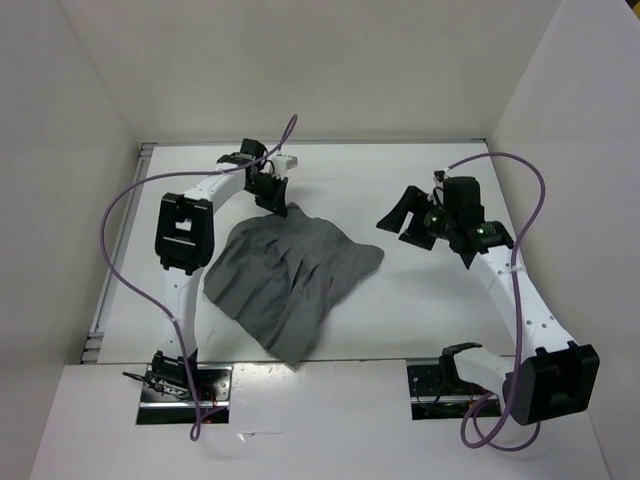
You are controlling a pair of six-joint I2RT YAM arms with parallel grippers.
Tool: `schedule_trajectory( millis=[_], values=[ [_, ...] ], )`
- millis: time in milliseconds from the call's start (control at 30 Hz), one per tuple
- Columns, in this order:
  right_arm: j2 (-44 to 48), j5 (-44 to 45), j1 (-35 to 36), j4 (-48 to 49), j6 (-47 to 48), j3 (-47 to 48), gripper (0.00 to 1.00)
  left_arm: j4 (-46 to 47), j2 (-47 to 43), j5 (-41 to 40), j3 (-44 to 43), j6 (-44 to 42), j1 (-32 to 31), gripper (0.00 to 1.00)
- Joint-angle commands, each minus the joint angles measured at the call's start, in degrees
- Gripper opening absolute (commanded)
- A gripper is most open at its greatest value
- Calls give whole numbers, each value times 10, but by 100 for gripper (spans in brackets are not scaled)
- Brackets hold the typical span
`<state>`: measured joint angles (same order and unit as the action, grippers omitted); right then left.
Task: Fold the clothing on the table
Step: Flatten the skirt out
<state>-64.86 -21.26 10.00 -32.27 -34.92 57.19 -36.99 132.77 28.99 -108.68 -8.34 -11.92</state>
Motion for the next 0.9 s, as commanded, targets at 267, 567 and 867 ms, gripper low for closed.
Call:
schedule_trajectory(
  millis=[267,567,867],
  values=[
    [52,179,-6,-21,-45,-28,80,-7,-215,225,-155,87,-191,0],
    [181,393,-38,-46,-112,-17,81,77,-374,346,-117,169,-198,0],
    [332,454,-43,-29,-118,-30,82,183,-475,371,5,251,-188,0]
  ],
)
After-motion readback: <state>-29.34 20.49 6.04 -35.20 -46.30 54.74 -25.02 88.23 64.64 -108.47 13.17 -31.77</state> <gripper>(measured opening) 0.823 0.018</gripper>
